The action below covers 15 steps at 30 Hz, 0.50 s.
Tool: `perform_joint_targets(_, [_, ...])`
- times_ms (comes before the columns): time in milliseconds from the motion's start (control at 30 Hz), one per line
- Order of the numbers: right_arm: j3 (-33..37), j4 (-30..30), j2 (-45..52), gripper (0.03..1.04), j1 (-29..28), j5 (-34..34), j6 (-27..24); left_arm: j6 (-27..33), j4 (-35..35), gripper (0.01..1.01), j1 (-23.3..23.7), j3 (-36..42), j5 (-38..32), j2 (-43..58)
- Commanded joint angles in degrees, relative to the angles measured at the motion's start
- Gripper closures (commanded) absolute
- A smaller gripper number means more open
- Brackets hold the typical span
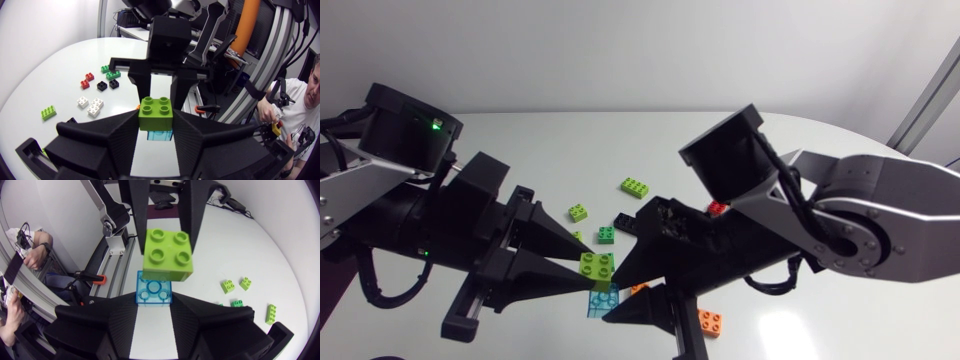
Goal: Separate the duplo bricks
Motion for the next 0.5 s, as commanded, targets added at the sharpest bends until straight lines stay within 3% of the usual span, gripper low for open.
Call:
perform_joint_targets(0, [-1.9, 0.8, 0.3, 0.78, 1.2, 1.2, 1.1, 0.9, -0.6, 0.716, 0.6, 3.0, 1.2, 0.2])
perform_joint_targets(133, [-2.0, 0.6, 0.0, 0.78, 1.0, 1.5, 1.2, 2.1, 0.0, 0.715, 3.1, 2.7, 0.3, -1.4])
perform_joint_targets(300, [-2.5, -1.8, -4.8, 0.78, -2.6, 1.5, 0.5, 10.1, 3.0, 0.715, 12.7, -2.1, -4.6, -0.7])
perform_joint_targets(467, [-2.8, -3.9, -7.6, 0.78, -5.1, 1.4, -0.4, 16.2, 9.8, 0.713, 21.2, -7.7, -6.3, 6.4])
